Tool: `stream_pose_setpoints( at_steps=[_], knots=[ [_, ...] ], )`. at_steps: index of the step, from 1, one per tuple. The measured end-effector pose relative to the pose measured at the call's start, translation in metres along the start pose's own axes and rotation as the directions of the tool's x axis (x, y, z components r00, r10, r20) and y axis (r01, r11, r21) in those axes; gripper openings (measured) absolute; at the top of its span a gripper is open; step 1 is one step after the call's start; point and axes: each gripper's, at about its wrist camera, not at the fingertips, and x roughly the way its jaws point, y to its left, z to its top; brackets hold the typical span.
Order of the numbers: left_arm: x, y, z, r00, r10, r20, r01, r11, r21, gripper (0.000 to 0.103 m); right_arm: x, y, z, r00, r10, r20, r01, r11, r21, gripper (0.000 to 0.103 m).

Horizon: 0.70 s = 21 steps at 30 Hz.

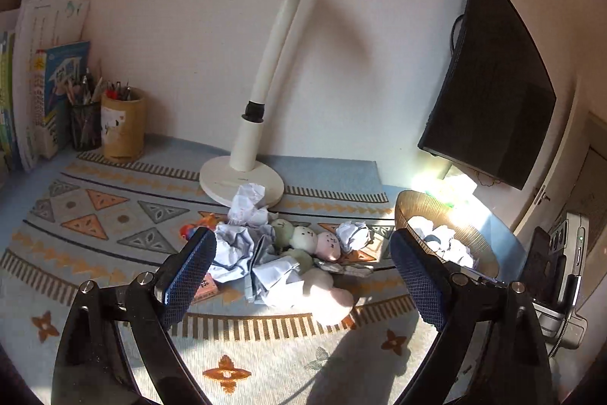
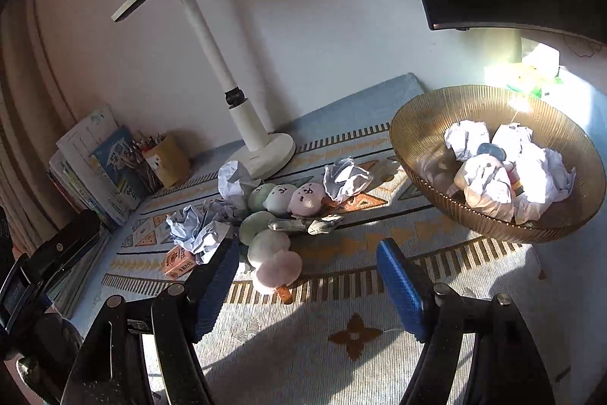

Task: Organize objects
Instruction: 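Withdraw both open tools from the bowl back over the rug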

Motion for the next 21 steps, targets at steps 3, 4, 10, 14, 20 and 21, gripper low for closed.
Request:
stream_pose_setpoints(
  at_steps=[3, 4, 10, 14, 20, 21],
  knots=[
    [-0.001, 0.008, -0.021, 0.998, 0.041, -0.039, -0.040, 0.999, 0.024, 0.093, 0.016, 0.018, -0.022, 1.000, -0.028, -0.009, 0.028, 1.000, -0.011, 0.074],
    [0.002, 0.009, -0.028, 0.997, 0.060, -0.052, -0.058, 0.998, 0.034, 0.093, 0.020, 0.022, -0.027, 0.999, -0.043, -0.007, 0.042, 0.999, -0.024, 0.074],
    [0.023, 0.013, -0.056, 0.988, 0.134, -0.080, -0.125, 0.987, 0.104, 0.093, 0.035, 0.027, -0.044, 0.997, -0.081, -0.008, 0.081, 0.994, -0.068, 0.074],
    [0.039, 0.015, -0.064, 0.981, 0.128, -0.143, -0.113, 0.987, 0.112, 0.093, 0.050, 0.026, -0.044, 0.990, -0.122, -0.067, 0.117, 0.991, -0.066, 0.074],
    [0.037, 0.023, -0.063, 0.983, 0.075, -0.167, -0.065, 0.996, 0.061, 0.093, 0.043, 0.027, -0.047, 0.994, -0.108, -0.034, 0.106, 0.992, -0.067, 0.087],
    [0.036, 0.026, -0.063, 0.984, 0.062, -0.165, -0.056, 0.998, 0.040, 0.093, 0.043, 0.027, -0.047, 0.994, -0.104, -0.033, 0.102, 0.992, -0.070, 0.090]
  ],
)
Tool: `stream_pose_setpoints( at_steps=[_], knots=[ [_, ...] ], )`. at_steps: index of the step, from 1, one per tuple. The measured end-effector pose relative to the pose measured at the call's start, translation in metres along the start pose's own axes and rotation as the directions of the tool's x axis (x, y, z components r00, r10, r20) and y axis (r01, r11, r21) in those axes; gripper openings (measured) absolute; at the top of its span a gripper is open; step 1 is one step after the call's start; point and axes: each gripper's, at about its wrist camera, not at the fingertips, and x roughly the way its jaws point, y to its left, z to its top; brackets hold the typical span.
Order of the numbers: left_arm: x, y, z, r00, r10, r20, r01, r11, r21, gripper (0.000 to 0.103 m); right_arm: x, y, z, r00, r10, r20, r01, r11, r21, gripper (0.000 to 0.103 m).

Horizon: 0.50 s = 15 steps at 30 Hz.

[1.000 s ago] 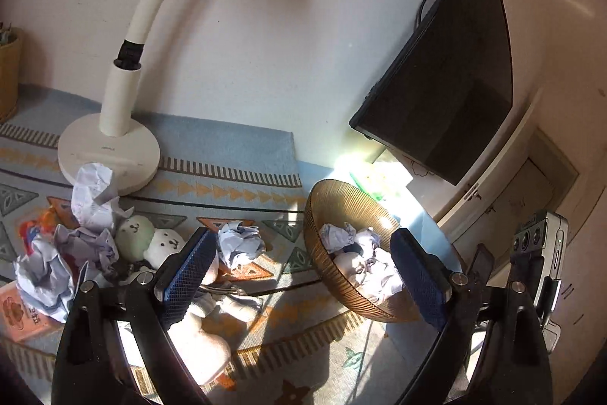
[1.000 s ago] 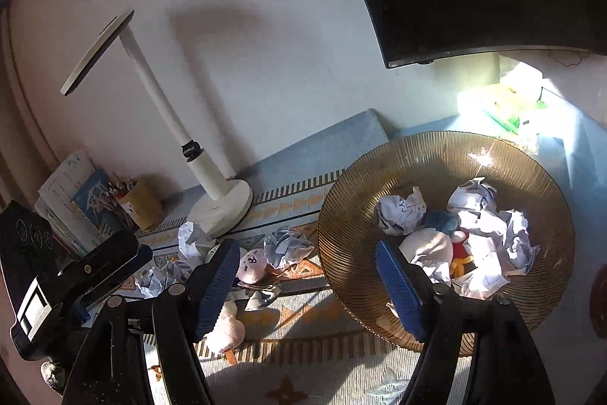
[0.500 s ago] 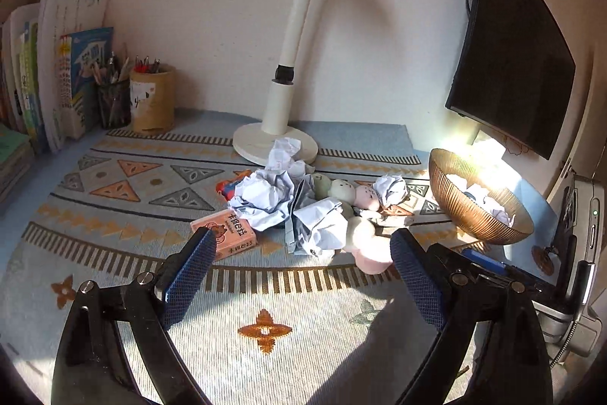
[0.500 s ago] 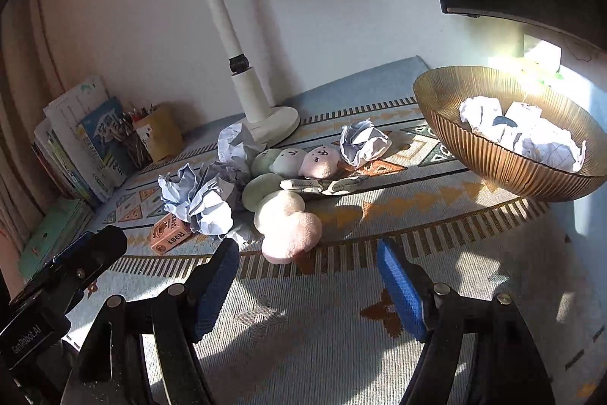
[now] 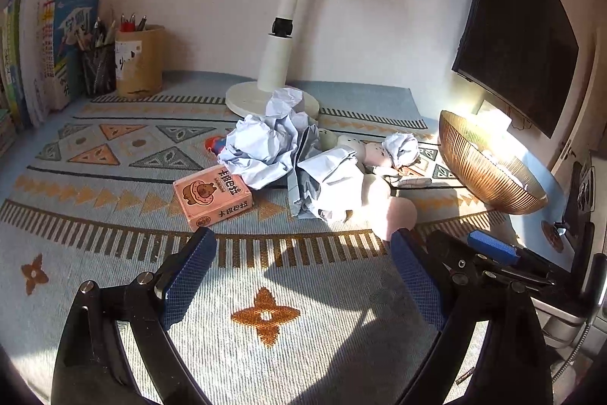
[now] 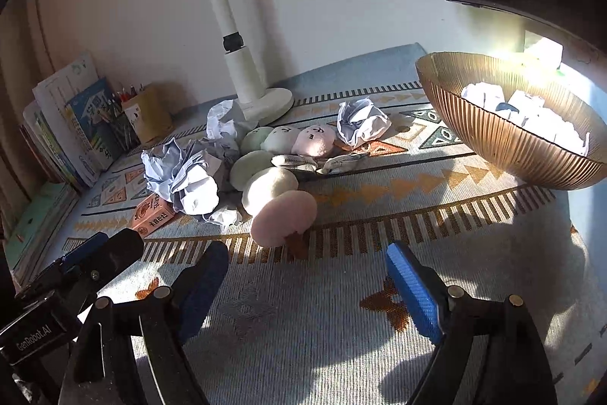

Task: Organize objects
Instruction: 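Withdraw both open tools from the bowl back over the rug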

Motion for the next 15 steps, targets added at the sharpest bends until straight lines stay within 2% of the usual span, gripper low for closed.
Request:
stream_pose_setpoints(
  at_steps=[3, 5, 8, 11, 15],
  knots=[
    [-0.002, 0.016, 0.003, 0.997, -0.072, -0.002, 0.072, 0.994, -0.079, 0.093, -0.001, 0.001, 0.000, 1.000, 0.002, 0.003, -0.002, 1.000, -0.001, 0.090],
    [-0.005, 0.035, 0.004, 0.990, -0.141, 0.017, 0.142, 0.975, -0.169, 0.093, -0.001, 0.001, 0.000, 1.000, 0.006, 0.001, -0.006, 1.000, -0.003, 0.090],
    [-0.004, 0.051, 0.004, 0.989, -0.146, 0.032, 0.149, 0.956, -0.253, 0.093, 0.003, 0.002, 0.001, 1.000, 0.015, -0.015, -0.015, 1.000, -0.007, 0.090],
    [-0.002, 0.040, 0.004, 0.989, -0.144, 0.022, 0.146, 0.968, -0.205, 0.093, 0.005, 0.002, 0.001, 1.000, 0.016, -0.026, -0.017, 1.000, -0.003, 0.090],
    [-0.003, 0.024, 0.003, 0.994, -0.108, 0.022, 0.110, 0.986, -0.129, 0.093, 0.006, 0.001, 0.001, 0.999, 0.021, -0.028, -0.021, 1.000, 0.003, 0.090]
  ],
)
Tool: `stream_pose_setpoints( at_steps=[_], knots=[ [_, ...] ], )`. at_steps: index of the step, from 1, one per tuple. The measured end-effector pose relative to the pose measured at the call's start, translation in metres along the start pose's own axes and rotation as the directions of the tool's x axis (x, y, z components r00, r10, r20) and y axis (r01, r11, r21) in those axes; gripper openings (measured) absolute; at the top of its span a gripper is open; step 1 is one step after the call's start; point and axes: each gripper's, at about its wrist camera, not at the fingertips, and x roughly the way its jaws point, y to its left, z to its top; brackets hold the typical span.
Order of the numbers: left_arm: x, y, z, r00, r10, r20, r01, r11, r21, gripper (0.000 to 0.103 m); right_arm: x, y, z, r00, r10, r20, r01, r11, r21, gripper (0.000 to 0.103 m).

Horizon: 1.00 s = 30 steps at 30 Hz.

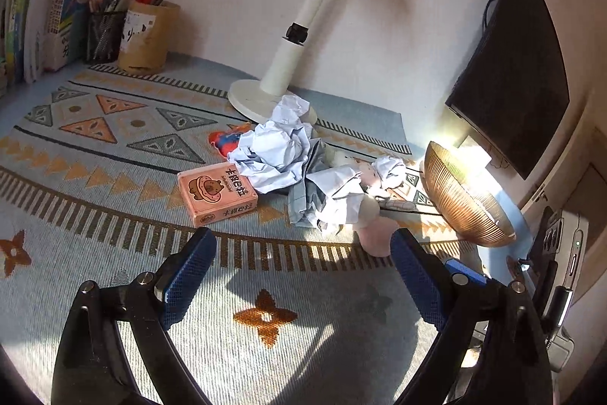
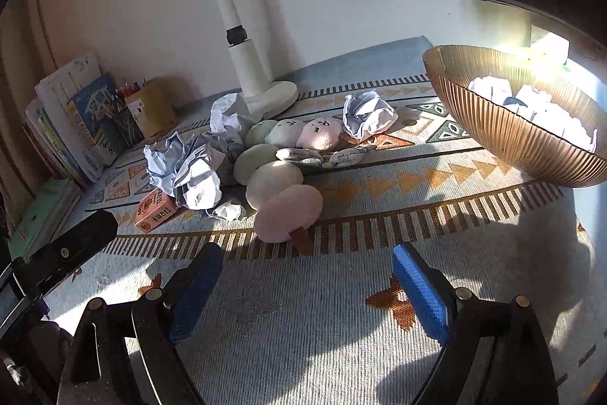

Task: Organize objects
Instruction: 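Move the left tool to the pink capybara box while the right tool approaches the egg plushes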

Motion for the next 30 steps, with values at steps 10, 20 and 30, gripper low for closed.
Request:
stream_pose_setpoints(
  at_steps=[10, 20, 30],
  knots=[
    [0.002, 0.012, 0.001, 0.997, -0.069, -0.027, 0.068, 0.996, -0.057, 0.093, 0.003, -0.001, 0.000, 1.000, 0.011, -0.024, -0.010, 1.000, 0.010, 0.091],
    [0.008, 0.023, 0.003, 0.992, -0.087, -0.093, 0.079, 0.993, -0.086, 0.093, 0.010, -0.008, 0.002, 0.997, 0.033, -0.066, -0.030, 0.999, 0.043, 0.091],
    [0.073, 0.059, 0.043, 0.928, 0.211, -0.306, -0.107, 0.940, 0.325, 0.099, 0.054, 0.007, 0.035, 0.978, 0.018, -0.207, -0.025, 0.999, -0.029, 0.091]
  ],
)
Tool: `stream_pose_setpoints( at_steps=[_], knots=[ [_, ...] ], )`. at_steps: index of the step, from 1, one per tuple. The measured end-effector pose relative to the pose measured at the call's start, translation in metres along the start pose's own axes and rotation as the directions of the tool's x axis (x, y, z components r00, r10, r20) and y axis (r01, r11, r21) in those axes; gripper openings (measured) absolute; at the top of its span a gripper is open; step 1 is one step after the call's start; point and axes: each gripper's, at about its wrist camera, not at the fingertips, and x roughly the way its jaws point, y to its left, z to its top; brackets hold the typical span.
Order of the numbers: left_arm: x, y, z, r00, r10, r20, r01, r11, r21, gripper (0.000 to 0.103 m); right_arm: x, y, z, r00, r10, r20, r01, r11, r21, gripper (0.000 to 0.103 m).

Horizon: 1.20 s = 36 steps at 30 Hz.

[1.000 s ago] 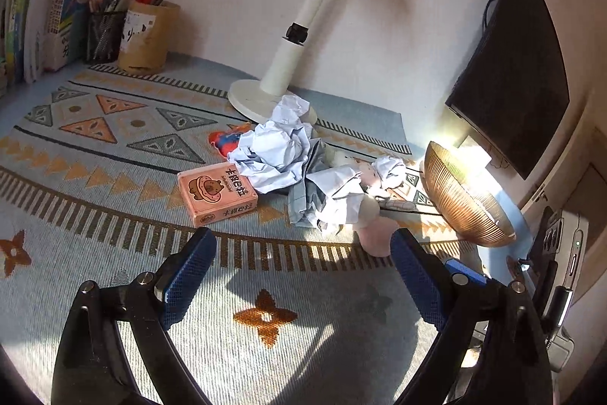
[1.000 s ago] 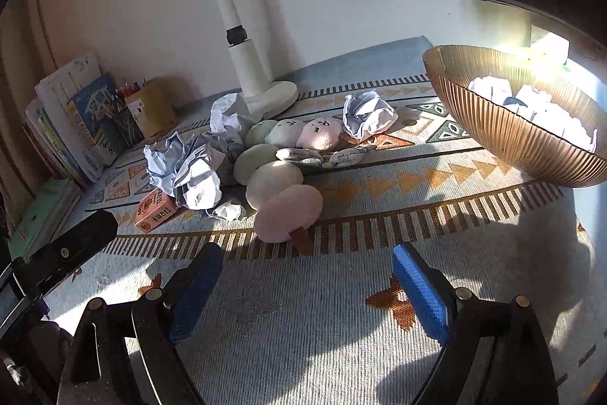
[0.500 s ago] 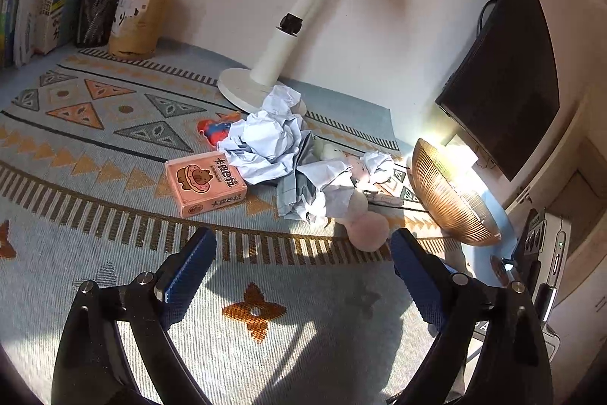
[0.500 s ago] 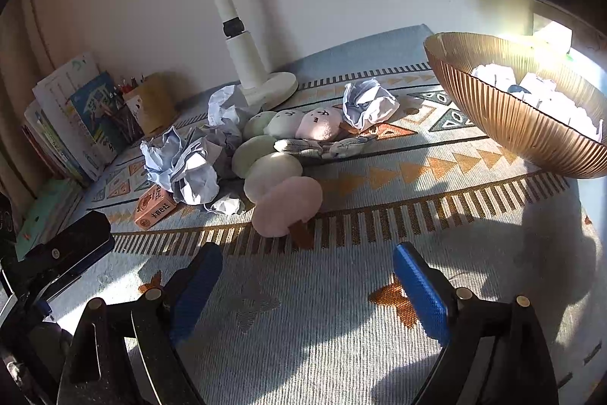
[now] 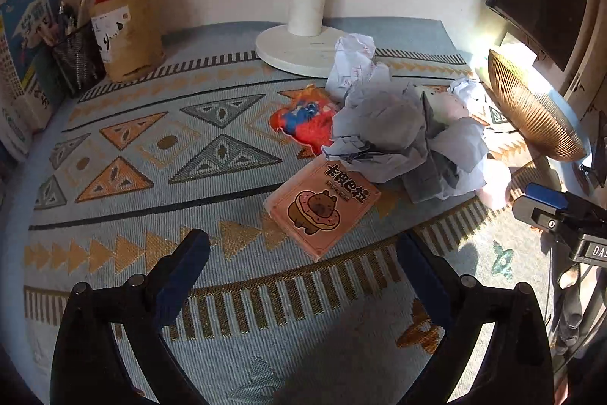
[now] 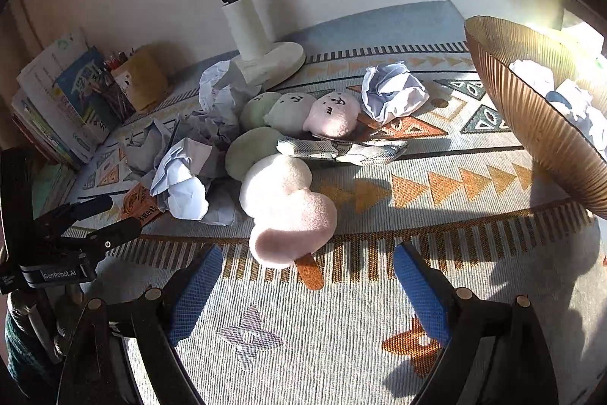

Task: Organize objects
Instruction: 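Move the left tool to the pink capybara box while the right tool approaches the egg plushes, then grasp the pink box with the left tool while the right tool grasps the stacked egg plushes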

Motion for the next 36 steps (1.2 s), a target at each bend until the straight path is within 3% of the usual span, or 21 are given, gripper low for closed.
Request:
stream_pose_setpoints(
  at_steps=[2, 3, 5, 6, 7, 8, 9, 11, 14, 19, 23, 28, 30, 36],
  knots=[
    [0.016, 0.001, 0.009, 0.999, -0.022, -0.033, 0.024, 0.998, 0.051, 0.099, 0.012, 0.003, 0.008, 1.000, 0.002, -0.028, -0.003, 1.000, -0.025, 0.091],
    [0.025, 0.000, 0.013, 0.997, -0.044, -0.068, 0.049, 0.997, 0.067, 0.099, 0.017, 0.004, 0.011, 0.999, 0.006, -0.037, -0.008, 0.999, -0.035, 0.087],
    [0.030, -0.003, 0.018, 0.997, -0.046, -0.067, 0.053, 0.993, 0.106, 0.099, 0.024, 0.006, 0.015, 0.999, 0.004, -0.036, -0.006, 0.999, -0.051, 0.081],
    [0.031, -0.006, 0.020, 0.996, -0.061, -0.070, 0.069, 0.991, 0.118, 0.096, 0.025, 0.009, 0.015, 1.000, -0.010, -0.027, 0.008, 0.998, -0.066, 0.073],
    [0.031, -0.008, 0.022, 0.997, -0.060, -0.058, 0.067, 0.990, 0.127, 0.084, 0.027, 0.012, 0.016, 0.999, -0.023, -0.025, 0.020, 0.996, -0.086, 0.069],
    [0.029, -0.010, 0.022, 0.997, -0.060, -0.047, 0.066, 0.988, 0.137, 0.076, 0.028, 0.016, 0.016, 0.999, -0.041, -0.020, 0.039, 0.993, -0.110, 0.055],
    [0.027, -0.012, 0.021, 0.997, -0.064, -0.038, 0.069, 0.987, 0.148, 0.059, 0.028, 0.020, 0.015, 0.999, -0.048, -0.018, 0.045, 0.990, -0.136, 0.049],
    [0.023, -0.016, 0.018, 0.998, -0.059, -0.034, 0.063, 0.986, 0.151, 0.050, 0.025, 0.025, 0.012, 0.998, -0.062, -0.007, 0.060, 0.985, -0.160, 0.046],
    [0.012, -0.021, 0.007, 0.999, -0.034, -0.032, 0.038, 0.992, 0.122, 0.043, 0.010, 0.021, 0.001, 0.998, -0.062, -0.002, 0.061, 0.988, -0.141, 0.046],
    [-0.023, -0.026, -0.032, 0.999, -0.026, -0.047, 0.024, 0.999, -0.036, 0.041, -0.032, 0.004, -0.033, 0.997, -0.072, -0.009, 0.071, 0.995, -0.072, 0.046],
    [-0.048, -0.054, -0.063, 0.994, -0.107, 0.013, 0.108, 0.989, -0.098, 0.041, -0.049, -0.004, -0.056, 0.997, -0.064, -0.050, 0.064, 0.998, -0.003, 0.046],
    [-0.047, -0.092, -0.060, 0.990, -0.120, 0.079, 0.127, 0.988, -0.093, 0.040, -0.048, 0.004, -0.069, 0.996, -0.072, -0.061, 0.068, 0.995, -0.067, 0.055],
    [-0.041, -0.096, -0.057, 0.990, -0.112, 0.087, 0.120, 0.989, -0.090, 0.040, -0.051, 0.006, -0.070, 0.997, -0.064, -0.040, 0.060, 0.995, -0.082, 0.068],
    [-0.034, -0.084, -0.053, 0.987, -0.133, 0.090, 0.143, 0.984, -0.109, 0.040, -0.034, 0.017, -0.059, 0.995, -0.096, -0.011, 0.093, 0.987, -0.134, 0.071]
  ],
)
